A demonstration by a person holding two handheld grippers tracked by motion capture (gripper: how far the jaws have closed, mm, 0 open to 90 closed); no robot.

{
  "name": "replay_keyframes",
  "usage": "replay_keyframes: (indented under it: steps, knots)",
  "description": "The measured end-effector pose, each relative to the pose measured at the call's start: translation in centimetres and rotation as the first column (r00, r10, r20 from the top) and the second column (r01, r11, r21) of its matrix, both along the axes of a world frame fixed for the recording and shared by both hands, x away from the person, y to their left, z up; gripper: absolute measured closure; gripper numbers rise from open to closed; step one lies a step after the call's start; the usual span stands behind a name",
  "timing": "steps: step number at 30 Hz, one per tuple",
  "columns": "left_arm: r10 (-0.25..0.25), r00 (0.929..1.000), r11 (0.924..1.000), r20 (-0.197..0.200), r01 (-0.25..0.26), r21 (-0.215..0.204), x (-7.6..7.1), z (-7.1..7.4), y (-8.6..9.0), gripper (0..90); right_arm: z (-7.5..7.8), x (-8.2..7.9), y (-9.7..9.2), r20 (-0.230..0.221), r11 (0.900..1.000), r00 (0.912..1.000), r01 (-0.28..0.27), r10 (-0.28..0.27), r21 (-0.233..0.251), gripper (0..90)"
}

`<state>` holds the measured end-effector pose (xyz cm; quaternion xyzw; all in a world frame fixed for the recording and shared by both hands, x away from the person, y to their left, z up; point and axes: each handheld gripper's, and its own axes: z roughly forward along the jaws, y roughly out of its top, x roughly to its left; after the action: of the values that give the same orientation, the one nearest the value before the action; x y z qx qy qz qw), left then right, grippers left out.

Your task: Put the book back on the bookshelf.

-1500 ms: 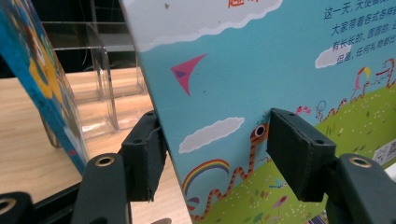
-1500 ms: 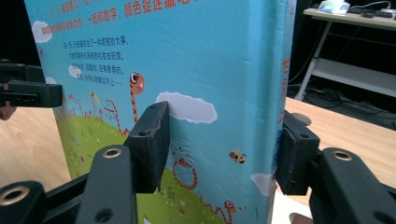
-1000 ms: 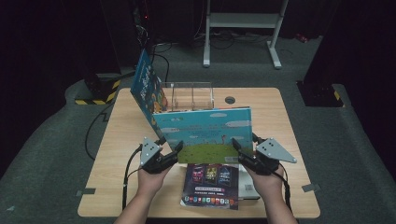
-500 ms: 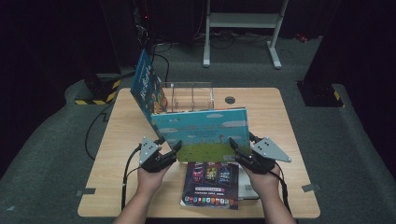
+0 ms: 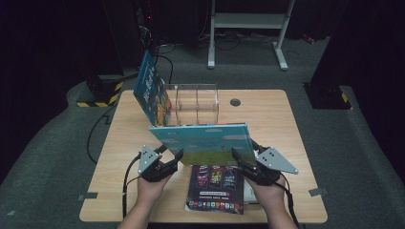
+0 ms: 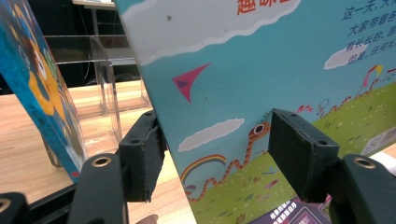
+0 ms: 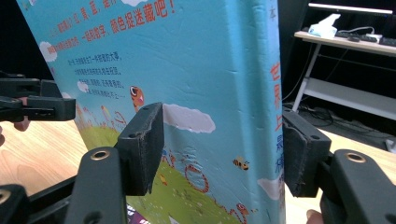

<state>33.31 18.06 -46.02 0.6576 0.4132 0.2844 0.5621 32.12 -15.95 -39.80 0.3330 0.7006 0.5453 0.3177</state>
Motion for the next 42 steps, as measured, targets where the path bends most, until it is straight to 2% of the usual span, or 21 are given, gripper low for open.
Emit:
replay_keyframes:
  steps: [5, 9, 15, 23, 26, 27, 31, 33, 36, 42]
  knots:
    - [0.009, 0.9999, 1.0000, -0.008, -0.009, -0.003, -0.2, -0.2, 0.2, 36.4, 0.4, -0.3, 0.0, 0.026, 0.9995, 0.9992, -0.032, 0.032, 0.001, 42.4]
    - [0.012, 0.9998, 0.9999, -0.013, -0.012, -0.003, -0.2, -0.4, 0.4, 36.0, 1.0, 0.1, 0.3, 0.002, 0.9991, 0.9991, -0.042, 0.042, -0.001, 35.2]
    - [0.015, 0.9998, 0.9999, -0.009, -0.015, 0.006, -0.3, -0.4, 0.4, 35.9, 1.5, 0.1, 1.1, -0.006, 0.9978, 0.9977, -0.067, 0.067, 0.000, 35.2]
    - [0.021, 0.9996, 0.9997, -0.016, -0.021, -0.015, -0.3, -0.3, 0.7, 34.6, 1.4, 0.3, 1.3, -0.032, 0.9943, 0.9941, -0.102, 0.103, 0.030, 39.7]
    - [0.024, 0.9993, 0.9994, -0.027, -0.024, -0.026, -0.3, -0.2, 0.7, 33.3, 1.3, 0.1, 1.3, -0.020, 0.9928, 0.9928, -0.118, 0.118, 0.022, 42.4]
    - [0.024, 0.9993, 0.9992, -0.030, -0.025, -0.030, -0.2, -0.2, 0.6, 33.0, 1.2, 0.0, 1.3, -0.018, 0.9918, 0.9918, -0.126, 0.127, 0.021, 46.2]
    - [0.020, 0.9993, 0.9995, -0.032, -0.020, -0.023, -0.2, -0.1, 0.5, 30.9, 1.2, -0.4, 1.1, -0.014, 0.9862, 0.9861, -0.166, 0.166, 0.002, 50.6]
    - [0.014, 0.9996, 0.9997, -0.024, -0.014, -0.019, -0.2, -0.1, 0.5, 30.9, 1.3, -0.5, 1.0, -0.020, 0.9841, 0.9840, -0.177, 0.177, -0.006, 51.3]
    - [0.015, 0.9997, 0.9996, -0.021, -0.016, -0.023, -0.2, -0.1, 0.5, 30.9, 1.3, -0.4, 0.8, -0.035, 0.9839, 0.9832, -0.179, 0.179, 0.011, 50.7]
    - [0.010, 0.9997, 0.9996, -0.023, -0.011, -0.025, -0.1, -0.2, 0.6, 30.8, 1.2, -0.6, 0.8, -0.028, 0.9831, 0.9828, -0.182, 0.182, 0.018, 51.5]
